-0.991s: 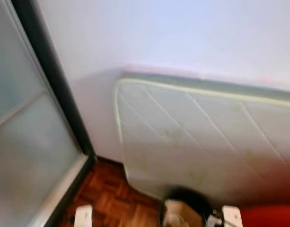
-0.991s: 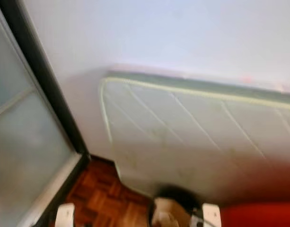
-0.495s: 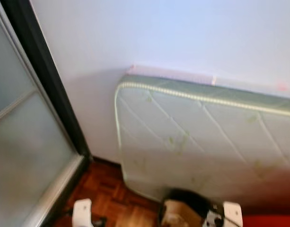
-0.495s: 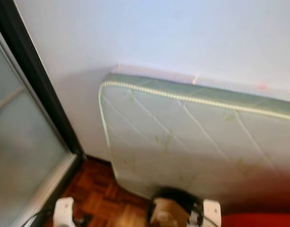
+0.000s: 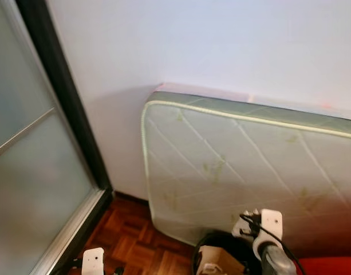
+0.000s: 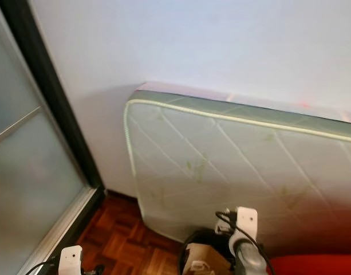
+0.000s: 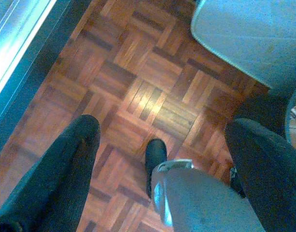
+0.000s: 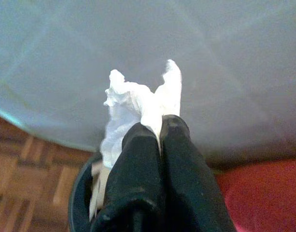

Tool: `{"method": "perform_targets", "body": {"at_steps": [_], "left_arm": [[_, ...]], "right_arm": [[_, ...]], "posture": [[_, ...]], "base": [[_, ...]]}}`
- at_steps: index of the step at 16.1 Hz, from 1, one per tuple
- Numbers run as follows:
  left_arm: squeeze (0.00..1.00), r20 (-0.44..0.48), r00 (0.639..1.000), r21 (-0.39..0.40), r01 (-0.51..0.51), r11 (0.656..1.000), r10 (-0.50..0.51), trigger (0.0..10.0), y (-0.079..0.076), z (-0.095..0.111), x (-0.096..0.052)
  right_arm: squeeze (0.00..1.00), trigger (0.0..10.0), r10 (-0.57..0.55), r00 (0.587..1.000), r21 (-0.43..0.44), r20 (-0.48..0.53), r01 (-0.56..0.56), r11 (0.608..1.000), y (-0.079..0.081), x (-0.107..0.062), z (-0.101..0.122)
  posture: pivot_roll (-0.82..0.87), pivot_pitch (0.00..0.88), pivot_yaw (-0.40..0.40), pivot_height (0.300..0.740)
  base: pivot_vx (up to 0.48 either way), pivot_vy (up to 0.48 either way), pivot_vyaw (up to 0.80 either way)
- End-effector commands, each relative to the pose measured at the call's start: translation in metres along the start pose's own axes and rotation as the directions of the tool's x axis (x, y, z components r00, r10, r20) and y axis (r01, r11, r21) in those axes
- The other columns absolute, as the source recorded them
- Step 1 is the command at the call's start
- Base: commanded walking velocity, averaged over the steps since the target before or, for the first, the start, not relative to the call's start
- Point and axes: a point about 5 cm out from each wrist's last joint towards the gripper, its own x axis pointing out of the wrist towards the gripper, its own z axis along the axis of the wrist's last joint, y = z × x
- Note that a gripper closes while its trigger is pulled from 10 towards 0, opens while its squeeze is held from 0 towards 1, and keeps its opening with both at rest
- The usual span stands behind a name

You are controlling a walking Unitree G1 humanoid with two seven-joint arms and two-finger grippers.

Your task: Clean up the room

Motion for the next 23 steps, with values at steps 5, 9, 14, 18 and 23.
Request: {"method": "perform_targets", "body": {"at_steps": [5,9,14,18,23], "left_arm": [[0.0,-0.008,1.0,-0.003,0.002,1.0,-0.002,10.0,0.001,-0.002,-0.001],[0.0,-0.01,1.0,-0.003,0.0,1.0,0.0,10.0,0.001,-0.003,-0.001],[0.0,-0.013,1.0,-0.002,0.004,1.0,-0.004,10.0,0.001,-0.003,-0.001],[0.0,-0.015,1.0,-0.004,0.005,1.0,-0.005,10.0,0.0,-0.003,-0.001],[0.0,-0.016,1.0,-0.006,0.004,1.0,-0.004,10.0,-0.001,-0.003,0.0]], "right_arm": [[0.0,10.0,-0.115,0.988,-0.033,-0.099,0.113,0.993,-0.023,-0.008,-0.022],[0.0,10.0,-0.127,0.986,-0.04,-0.104,0.123,0.992,-0.026,-0.009,-0.023],[0.0,10.0,-0.172,0.982,-0.103,-0.073,0.164,0.981,-0.028,-0.008,-0.018],[0.0,10.0,-0.211,0.977,-0.136,-0.036,0.204,0.969,-0.03,-0.006,-0.01],[0.33,10.0,-0.199,0.98,-0.127,-0.004,0.197,0.972,-0.024,-0.003,-0.003]], "posture": [[0.07,0.0,-0.021,0.74],[0.07,0.0,-0.019,0.74],[0.06,0.0,-0.017,0.74],[0.06,0.0,-0.019,0.74],[0.06,0.0,-0.022,0.74]], "base": [[0.0,0.0,0.0],[0.0,0.0,0.0],[0.0,0.0,0.0],[0.0,0.0,0.0],[0.0,0.0,0.0]]}}
